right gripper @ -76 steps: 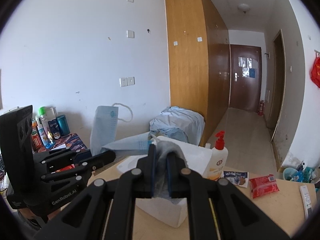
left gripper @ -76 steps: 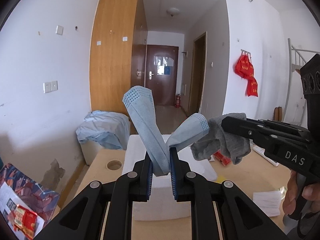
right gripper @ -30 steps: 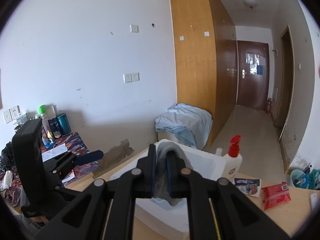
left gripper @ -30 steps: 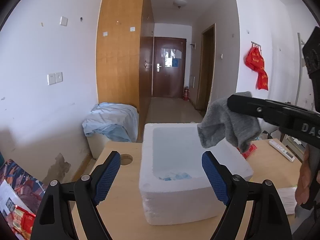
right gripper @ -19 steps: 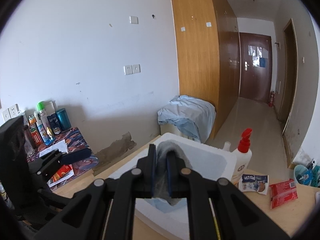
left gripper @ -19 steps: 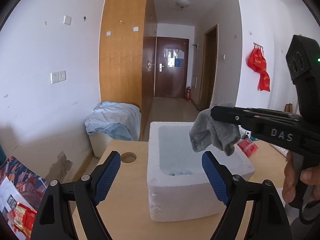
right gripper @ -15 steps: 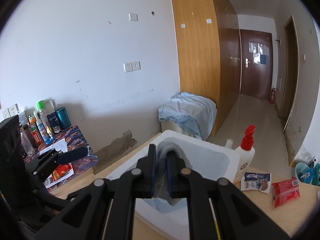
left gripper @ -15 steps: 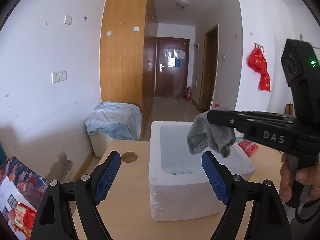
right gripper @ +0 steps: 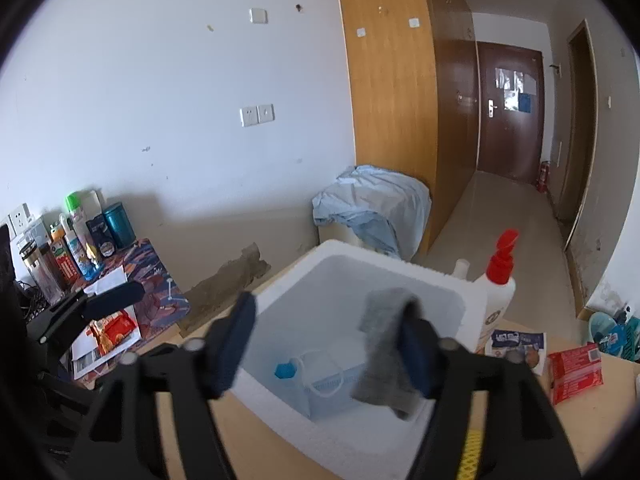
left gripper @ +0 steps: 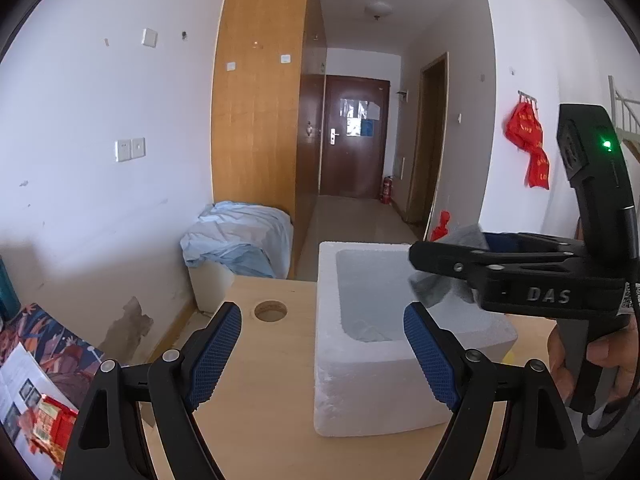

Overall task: Organize soft objects
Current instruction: 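Lower the grey sock into the foam box with the right tool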

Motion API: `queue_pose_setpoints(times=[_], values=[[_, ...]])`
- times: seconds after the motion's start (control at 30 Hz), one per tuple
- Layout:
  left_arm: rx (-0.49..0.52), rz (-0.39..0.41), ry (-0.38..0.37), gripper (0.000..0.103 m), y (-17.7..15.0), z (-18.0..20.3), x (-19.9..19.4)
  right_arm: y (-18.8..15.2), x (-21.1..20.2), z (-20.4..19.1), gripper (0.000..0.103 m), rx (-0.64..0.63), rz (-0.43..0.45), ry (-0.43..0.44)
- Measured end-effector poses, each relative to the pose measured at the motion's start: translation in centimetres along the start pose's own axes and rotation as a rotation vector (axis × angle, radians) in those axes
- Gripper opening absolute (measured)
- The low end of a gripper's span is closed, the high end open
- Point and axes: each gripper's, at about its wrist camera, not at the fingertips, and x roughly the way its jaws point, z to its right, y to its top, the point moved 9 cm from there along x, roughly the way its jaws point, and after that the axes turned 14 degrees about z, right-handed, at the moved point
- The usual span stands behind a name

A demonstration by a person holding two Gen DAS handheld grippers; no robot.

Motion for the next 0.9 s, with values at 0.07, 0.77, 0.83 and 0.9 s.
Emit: queue_pose_setpoints(times=[0.07,0.77,0.83,0.9], values=[[-0.001,0.003,-0.005,0.084,0.1,0.1,-0.3,0.4,-0.4,0.2,0.082,0.0,0.013,-0.013],[-0.014,0.025,-0.011,0.084,0.6,0.4,-2.5,-1.1,-1.0,2.0,0.086,-0.021,-0.165,-0.114],[-0.017,0.025,-0.012,0.084,0.5,0.4,-2.6,-0.9,-1.5,2.1,0.086,-0.016,-0.153,-0.121],[-0.019,0.025,-0.011,0.084,0.5,0.4,-2.7,-0.9,-1.7,2.0,0.086,-0.022,-0.154,-0.114]])
